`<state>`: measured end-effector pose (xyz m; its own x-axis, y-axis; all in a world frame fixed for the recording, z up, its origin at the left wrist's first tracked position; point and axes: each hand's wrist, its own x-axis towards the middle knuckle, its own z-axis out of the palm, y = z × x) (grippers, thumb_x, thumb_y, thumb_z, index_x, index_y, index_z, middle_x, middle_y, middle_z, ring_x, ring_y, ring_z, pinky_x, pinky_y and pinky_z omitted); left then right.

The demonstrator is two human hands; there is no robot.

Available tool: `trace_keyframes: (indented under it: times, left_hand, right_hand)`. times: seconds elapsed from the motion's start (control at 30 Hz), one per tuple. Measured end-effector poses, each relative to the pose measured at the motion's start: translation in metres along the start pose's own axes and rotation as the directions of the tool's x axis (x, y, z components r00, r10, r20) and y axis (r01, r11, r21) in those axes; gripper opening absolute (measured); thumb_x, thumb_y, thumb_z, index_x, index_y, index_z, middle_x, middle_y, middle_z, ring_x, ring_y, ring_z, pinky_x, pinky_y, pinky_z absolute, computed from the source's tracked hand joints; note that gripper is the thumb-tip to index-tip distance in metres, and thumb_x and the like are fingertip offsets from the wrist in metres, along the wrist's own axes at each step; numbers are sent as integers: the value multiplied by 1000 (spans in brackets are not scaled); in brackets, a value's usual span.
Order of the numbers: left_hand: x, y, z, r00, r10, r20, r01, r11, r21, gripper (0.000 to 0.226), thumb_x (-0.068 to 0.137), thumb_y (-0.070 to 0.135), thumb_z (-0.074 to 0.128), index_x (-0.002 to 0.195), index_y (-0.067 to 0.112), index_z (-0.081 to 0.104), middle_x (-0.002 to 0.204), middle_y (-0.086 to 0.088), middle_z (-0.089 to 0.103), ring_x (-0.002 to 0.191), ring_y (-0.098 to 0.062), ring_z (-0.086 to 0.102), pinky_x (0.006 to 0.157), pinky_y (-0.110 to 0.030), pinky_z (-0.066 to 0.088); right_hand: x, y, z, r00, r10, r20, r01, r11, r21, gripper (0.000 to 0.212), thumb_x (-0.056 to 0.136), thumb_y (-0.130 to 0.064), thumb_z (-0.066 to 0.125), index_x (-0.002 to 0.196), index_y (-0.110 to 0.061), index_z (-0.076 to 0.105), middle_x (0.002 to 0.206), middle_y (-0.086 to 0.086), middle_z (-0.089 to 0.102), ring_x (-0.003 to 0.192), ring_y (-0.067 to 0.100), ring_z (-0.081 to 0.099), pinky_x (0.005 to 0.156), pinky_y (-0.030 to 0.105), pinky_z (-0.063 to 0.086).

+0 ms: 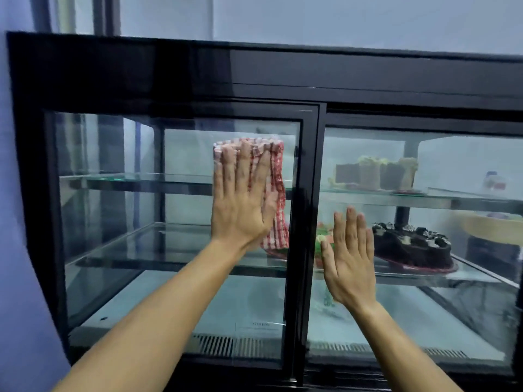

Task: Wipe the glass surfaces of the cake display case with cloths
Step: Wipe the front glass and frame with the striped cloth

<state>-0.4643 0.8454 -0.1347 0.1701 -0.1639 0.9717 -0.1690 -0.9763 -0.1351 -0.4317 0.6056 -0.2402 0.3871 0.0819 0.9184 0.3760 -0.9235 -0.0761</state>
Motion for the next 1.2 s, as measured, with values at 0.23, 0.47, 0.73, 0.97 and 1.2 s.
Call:
trace_keyframes:
  times: [0.23,0.47,0.73,0.97,1.2]
  left_hand:
    - [45,-87,-23,998,60,-28,-59,998,16,70,103,42,33,167,25,11,174,-10,1,161,-36,1,130,-50,-1]
    - [72,-81,-32,999,25,20,-26,999,21,71,101,41,30,167,20,13,174,-14,4,161,-37,0,130,-56,4]
    - [64,-172,-58,998,-35,57,35,999,5,71,98,41,33,164,17,25,175,-6,5,161,-31,-4,130,-52,2]
    - [54,-150,-47,997,-14,70,14,1000,4,70,100,48,31,166,31,15,175,-4,-2,161,-33,-8,130,-53,-1]
    - [44,-299,-85,878,-478,-8,478,878,23,74,101,50,17,167,19,5,174,-15,-3,160,-37,-6,129,-45,-9]
  right_hand:
    - [0,-2,-6,997,18,73,-16,1000,-24,66,108,-44,21,166,-18,0,174,8,-6,160,26,-6,129,43,-6]
    - [2,-4,-21,957,88,275,-91,996,-1,66,102,-59,0,155,-36,-33,165,-9,-37,154,14,-29,123,32,-24]
    - [10,-38,-31,978,162,128,-181,971,154,73,99,-52,17,165,-23,8,172,-6,-12,159,20,-10,127,53,0]
    - [89,-149,-26,979,-195,-59,195,981,-3,72,102,-43,37,165,-14,17,174,7,6,161,24,5,130,44,8]
    - [91,-153,-4,970,-200,-139,168,963,-213,73,102,-45,33,163,-8,21,173,14,9,160,31,10,128,49,16]
